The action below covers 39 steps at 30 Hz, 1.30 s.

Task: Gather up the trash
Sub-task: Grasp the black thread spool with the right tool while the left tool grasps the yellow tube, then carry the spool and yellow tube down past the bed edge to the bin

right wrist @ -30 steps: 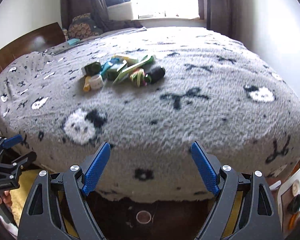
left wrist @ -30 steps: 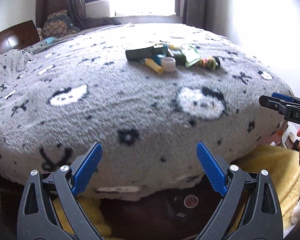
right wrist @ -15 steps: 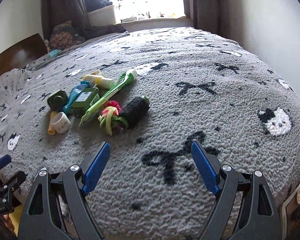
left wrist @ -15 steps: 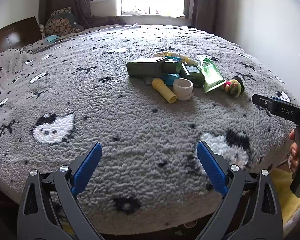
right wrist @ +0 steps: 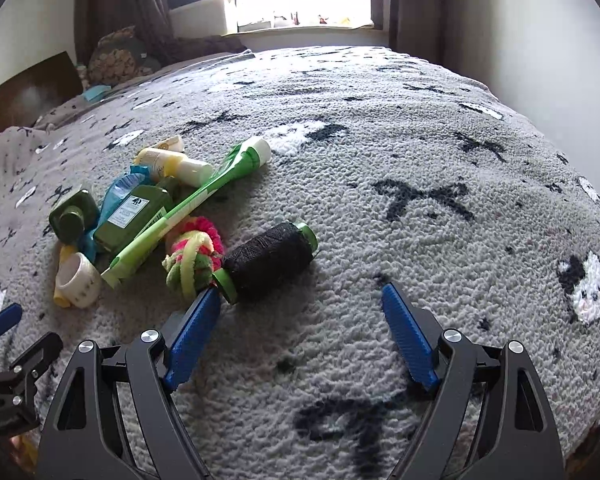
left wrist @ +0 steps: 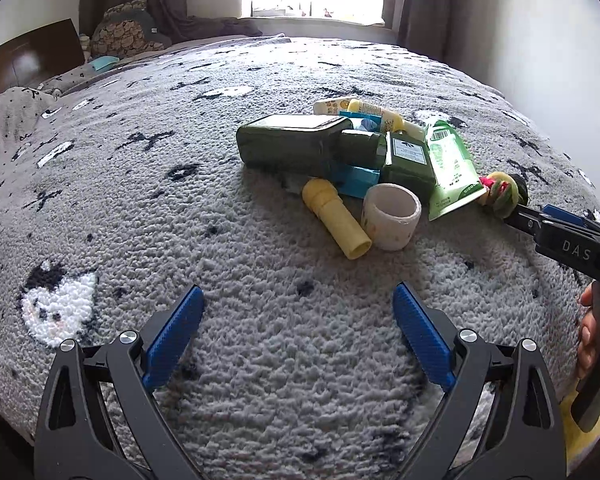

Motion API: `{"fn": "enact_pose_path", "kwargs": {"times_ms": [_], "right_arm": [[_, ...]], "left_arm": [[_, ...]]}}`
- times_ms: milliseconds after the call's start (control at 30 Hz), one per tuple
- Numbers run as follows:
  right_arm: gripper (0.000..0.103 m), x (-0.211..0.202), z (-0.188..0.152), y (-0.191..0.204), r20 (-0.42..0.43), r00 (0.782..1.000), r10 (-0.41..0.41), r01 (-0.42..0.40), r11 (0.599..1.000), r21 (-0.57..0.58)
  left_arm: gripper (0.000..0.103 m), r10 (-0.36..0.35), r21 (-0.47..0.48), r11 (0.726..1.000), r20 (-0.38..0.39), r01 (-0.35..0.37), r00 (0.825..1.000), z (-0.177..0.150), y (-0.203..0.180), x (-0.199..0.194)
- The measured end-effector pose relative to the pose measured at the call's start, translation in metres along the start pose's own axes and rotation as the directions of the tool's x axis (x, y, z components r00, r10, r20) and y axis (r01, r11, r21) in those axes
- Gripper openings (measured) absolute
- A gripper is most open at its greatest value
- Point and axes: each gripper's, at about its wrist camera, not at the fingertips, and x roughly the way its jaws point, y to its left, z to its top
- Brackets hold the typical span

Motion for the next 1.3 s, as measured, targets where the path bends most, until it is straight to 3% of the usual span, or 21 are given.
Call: {"fn": "enact_pose_path", "kwargs": {"times_ms": [300,367,433,533,800,1133,1267,1300], "right_arm": [[0.083,0.023,0.021,-0.002,-0.027,1.0,0.009,-0.009,1.0,-0.018],[0.074,0.025,0.023,-0.001,-0.022,1.0,0.019,-0.019,0.999,-0.027],[0.056,0.024,0.023,0.001,-0.018,0.999,0.03,-0.03,0.999,-0.036],[0.055,0.02,0.022,0.001,-0.009,0.999,0.043,-0.043,0.998,-0.043],[0.055,0.001,0.009,-0.009,0.01,0.998,0.068,-0.068,0.998,-0.02],[0.055,-0.019,-0.011,-0.014,0.023,0.996,0.084,-0.083,0.996,-0.025],[0.055,-0.028,-0.016,-0.012,0.025,0.995,0.099,-0.098,0.995,-0.032],[0.055,-0.031,-0.018,-0.012,0.027,0.994,0.103,-0.102,0.994,-0.034]], "left_arm": [[0.09,0.002,0.008,1.0,-0.004,-0.002,1.0,0.01,-0.001,0.012],[0.09,0.002,0.009,1.0,-0.005,-0.002,1.0,0.012,-0.001,0.013],[0.09,0.002,0.01,1.0,-0.006,-0.002,1.0,0.014,-0.002,0.015],[0.09,0.002,0.018,1.0,-0.006,-0.002,1.0,0.02,-0.002,0.02],[0.077,0.012,0.012,1.0,-0.008,-0.012,1.0,0.031,0.0,0.028],[0.047,0.055,-0.001,0.998,-0.021,-0.056,0.998,0.047,0.003,0.043],[0.019,0.056,0.01,0.998,-0.017,-0.056,0.998,0.044,0.002,0.037],[0.019,0.048,0.006,0.999,-0.019,-0.048,0.999,0.041,0.003,0.033]]}}
